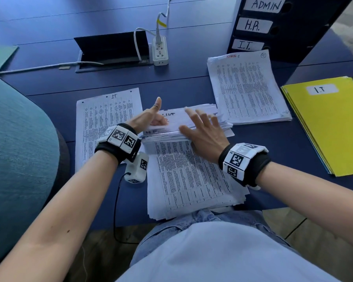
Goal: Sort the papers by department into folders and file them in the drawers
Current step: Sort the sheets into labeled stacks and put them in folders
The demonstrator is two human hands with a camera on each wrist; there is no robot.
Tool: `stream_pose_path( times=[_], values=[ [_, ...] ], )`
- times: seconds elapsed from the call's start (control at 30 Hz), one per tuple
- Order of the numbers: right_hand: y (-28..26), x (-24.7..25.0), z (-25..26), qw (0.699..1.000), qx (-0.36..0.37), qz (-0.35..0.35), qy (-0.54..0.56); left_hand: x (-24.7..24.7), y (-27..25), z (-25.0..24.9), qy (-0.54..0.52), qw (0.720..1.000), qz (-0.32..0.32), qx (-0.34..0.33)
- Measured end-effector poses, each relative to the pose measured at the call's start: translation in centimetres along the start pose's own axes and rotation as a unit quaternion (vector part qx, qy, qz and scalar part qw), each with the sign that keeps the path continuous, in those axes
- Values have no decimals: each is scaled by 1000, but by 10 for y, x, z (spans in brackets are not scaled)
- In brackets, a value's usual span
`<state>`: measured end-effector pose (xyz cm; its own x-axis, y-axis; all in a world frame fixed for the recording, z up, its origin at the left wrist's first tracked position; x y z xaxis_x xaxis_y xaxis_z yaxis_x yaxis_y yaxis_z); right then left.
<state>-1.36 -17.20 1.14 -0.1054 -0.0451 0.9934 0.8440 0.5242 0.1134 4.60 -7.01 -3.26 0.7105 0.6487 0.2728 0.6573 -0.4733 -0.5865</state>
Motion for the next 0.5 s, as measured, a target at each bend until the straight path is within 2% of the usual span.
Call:
stream_pose_path(
  times=[0.07, 0.13, 0.2, 0.33, 0.5],
  values=[
    [2, 4, -2, 1000, -6, -14, -11, -5, -1, 0, 9, 1000, 21, 10],
    [-1, 7, 5, 998, 26, -34, 35, -3, 0, -2, 17, 1000, 18, 5],
    [-6, 9, 14, 995, 57, -40, 68, 4, 4, -3, 31, 999, -12, -9],
    [-4, 12, 23, 997, 75, -28, 23, 24, 14, -1, 129, 985, -112, -10],
    [0, 6, 40, 994, 105, 14, -3, 25, 19, 6, 226, 963, -142, 29]
  ],
)
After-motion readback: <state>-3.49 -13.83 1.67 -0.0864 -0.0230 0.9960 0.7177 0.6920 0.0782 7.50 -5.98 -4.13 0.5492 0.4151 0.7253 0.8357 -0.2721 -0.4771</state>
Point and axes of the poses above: each hand's wrist, its own y-axis towards the middle knuckle, its own x-axis out of the back of the hand, z = x × y, the point moved 10 cm from there along y, towards the middle knuckle, and after that the axes turned 10 degrees about z, right-handed, at the moved point
